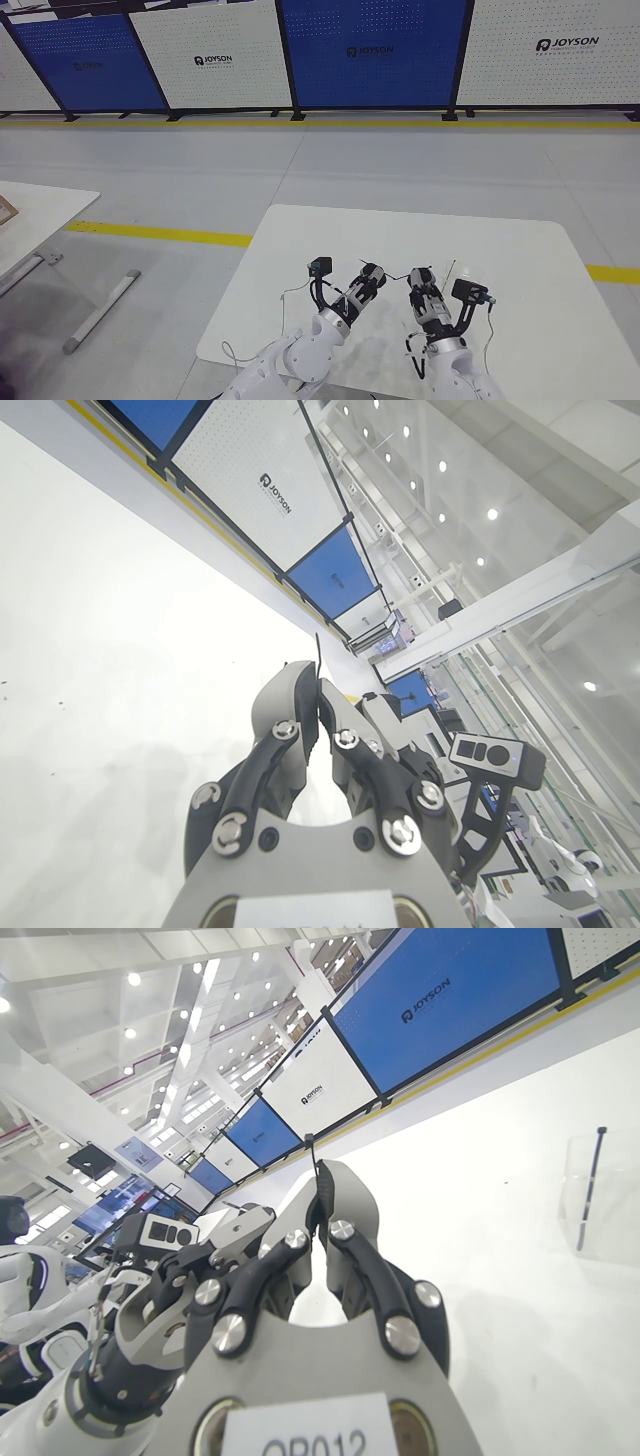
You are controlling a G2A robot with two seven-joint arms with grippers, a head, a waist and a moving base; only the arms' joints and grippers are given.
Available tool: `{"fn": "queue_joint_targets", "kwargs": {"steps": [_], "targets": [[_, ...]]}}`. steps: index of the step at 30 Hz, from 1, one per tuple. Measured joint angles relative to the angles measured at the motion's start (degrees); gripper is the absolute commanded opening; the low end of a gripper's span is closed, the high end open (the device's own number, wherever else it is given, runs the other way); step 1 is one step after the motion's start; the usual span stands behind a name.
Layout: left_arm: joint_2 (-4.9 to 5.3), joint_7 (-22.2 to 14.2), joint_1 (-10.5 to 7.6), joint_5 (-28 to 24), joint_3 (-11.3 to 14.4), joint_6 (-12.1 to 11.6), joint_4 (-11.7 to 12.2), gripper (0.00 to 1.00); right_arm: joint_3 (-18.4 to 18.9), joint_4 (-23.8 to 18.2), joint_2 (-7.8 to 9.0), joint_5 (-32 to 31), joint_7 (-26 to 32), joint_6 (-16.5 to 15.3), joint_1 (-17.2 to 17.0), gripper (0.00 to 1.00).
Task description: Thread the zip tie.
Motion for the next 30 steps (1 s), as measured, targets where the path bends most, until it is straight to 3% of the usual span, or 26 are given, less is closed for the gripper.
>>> {"fn": "queue_joint_targets", "kwargs": {"steps": [30], "targets": [[0.00,0.0,0.00,0.0,0.0,0.0,0.0,0.00,0.4,-0.2,-0.05,1.3,-0.6,-0.5,-0.2,0.00]]}}
